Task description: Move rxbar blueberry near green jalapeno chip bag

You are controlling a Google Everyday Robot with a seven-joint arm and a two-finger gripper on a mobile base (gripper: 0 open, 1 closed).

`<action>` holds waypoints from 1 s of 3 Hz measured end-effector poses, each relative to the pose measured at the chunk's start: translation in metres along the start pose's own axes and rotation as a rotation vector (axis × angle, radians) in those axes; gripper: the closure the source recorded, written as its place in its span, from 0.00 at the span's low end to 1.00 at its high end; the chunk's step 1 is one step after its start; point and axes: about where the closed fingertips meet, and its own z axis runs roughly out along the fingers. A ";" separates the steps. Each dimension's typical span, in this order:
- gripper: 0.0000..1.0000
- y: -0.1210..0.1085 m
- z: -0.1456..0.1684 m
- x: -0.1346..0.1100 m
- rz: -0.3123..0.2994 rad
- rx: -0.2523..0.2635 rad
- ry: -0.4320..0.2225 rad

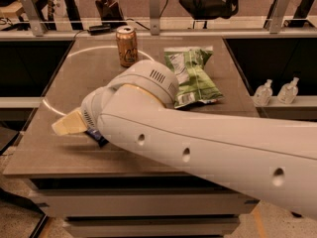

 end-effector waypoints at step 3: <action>0.18 0.015 0.029 0.032 -0.053 -0.002 0.129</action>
Offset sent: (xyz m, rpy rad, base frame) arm -0.0100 0.0161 -0.0606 -0.1493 0.0991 0.0318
